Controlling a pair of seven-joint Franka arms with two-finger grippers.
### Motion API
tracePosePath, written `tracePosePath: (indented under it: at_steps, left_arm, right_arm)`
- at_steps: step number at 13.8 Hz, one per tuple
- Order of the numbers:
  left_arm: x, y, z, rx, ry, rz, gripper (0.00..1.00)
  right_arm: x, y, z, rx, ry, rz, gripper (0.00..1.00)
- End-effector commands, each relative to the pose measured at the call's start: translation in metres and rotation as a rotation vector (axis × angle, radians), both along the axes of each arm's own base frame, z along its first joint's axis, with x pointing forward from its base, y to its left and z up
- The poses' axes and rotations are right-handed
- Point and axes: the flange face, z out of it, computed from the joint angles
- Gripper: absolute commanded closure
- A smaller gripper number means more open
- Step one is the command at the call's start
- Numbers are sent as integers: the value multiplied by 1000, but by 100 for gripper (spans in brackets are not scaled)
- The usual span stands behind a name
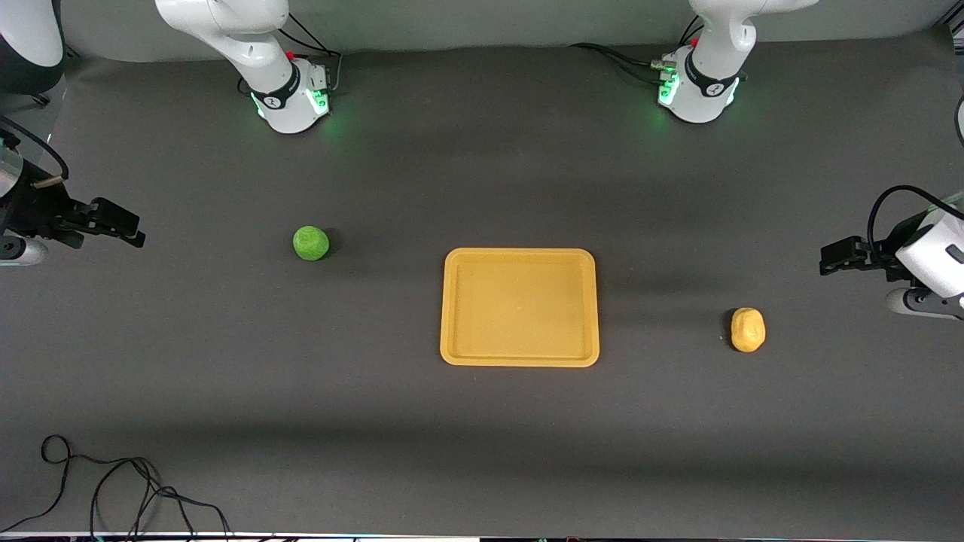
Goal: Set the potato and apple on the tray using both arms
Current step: 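Reach the left gripper down to the yellow potato and grasp it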
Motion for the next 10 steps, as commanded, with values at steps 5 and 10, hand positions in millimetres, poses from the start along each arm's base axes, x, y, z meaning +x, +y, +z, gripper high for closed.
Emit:
tracePosePath:
  at_steps: [5,10]
  left_arm:
    - [-4,3,2,3,-20,-15,1]
    - [-8,11,-62,3,-35,-4,0]
  right_arm:
    - [-2,1,4,-15,15,-3,0]
    - [-1,-4,3,-5,15,-12,0]
